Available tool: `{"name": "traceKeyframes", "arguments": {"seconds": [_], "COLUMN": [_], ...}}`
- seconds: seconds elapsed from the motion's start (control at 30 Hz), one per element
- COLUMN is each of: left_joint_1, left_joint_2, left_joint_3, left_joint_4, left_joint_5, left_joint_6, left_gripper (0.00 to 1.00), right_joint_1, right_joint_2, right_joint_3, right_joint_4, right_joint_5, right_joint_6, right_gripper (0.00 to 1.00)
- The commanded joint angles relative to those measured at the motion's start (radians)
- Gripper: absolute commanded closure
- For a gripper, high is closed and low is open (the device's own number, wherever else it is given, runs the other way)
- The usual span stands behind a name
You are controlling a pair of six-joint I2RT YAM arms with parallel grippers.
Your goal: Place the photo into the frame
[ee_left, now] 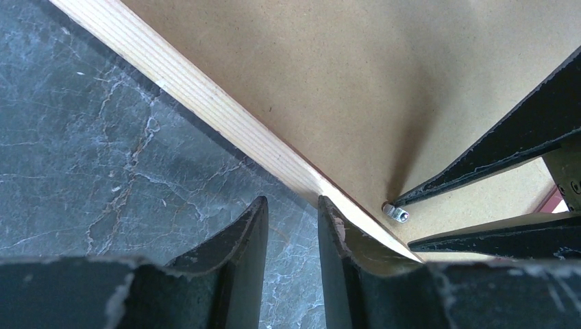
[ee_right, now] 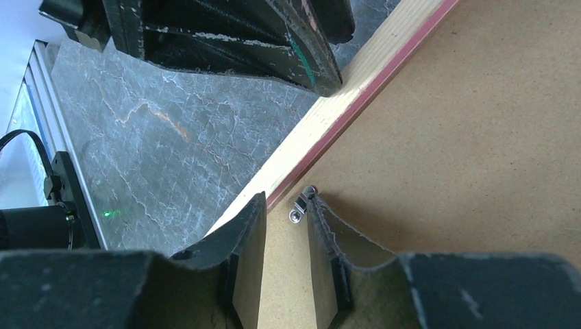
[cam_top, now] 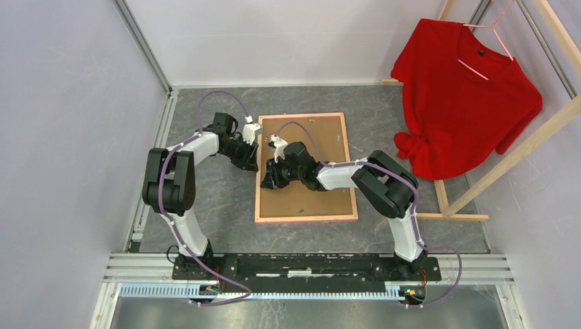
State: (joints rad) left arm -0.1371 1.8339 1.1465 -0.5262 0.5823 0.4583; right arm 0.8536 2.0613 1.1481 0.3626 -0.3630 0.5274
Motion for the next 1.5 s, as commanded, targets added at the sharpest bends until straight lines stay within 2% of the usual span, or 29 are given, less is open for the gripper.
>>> {"name": "traceKeyframes", "arguments": {"seconds": [0.0, 0.5, 1.1, 1.47], "left_joint_1": [-0.003, -0.002, -0.002, -0.003], "left_joint_2": [0.026, 0.019, 0.026, 0.026], "left_joint_3": [0.016, 0.014, 0.021, 0.019], "left_joint_4": [0.016, 0.017, 0.016, 0.016], "left_joint_5": [-0.045, -0.055, -0.052, -0.043], "left_joint_6": [0.008, 0.013, 0.016, 0.017], "left_gripper": [0.61, 0.62, 0.63, 0.64], "right_joint_1": [0.013, 0.010, 0.019, 0.019], "right_joint_2": [0.021, -0.055, 0.016, 0.042], "right_joint_3": [0.019, -0.069, -0.018, 0.003], "right_joint_4": [0.040, -0.006, 0.034, 0.038], "right_joint_5": [-0.067, 0.008, -0.058, -0.031], "right_joint_6": [0.033, 0.030, 0.088, 0.123], "right_gripper": [0.67, 0.60, 0.64, 0.65]}}
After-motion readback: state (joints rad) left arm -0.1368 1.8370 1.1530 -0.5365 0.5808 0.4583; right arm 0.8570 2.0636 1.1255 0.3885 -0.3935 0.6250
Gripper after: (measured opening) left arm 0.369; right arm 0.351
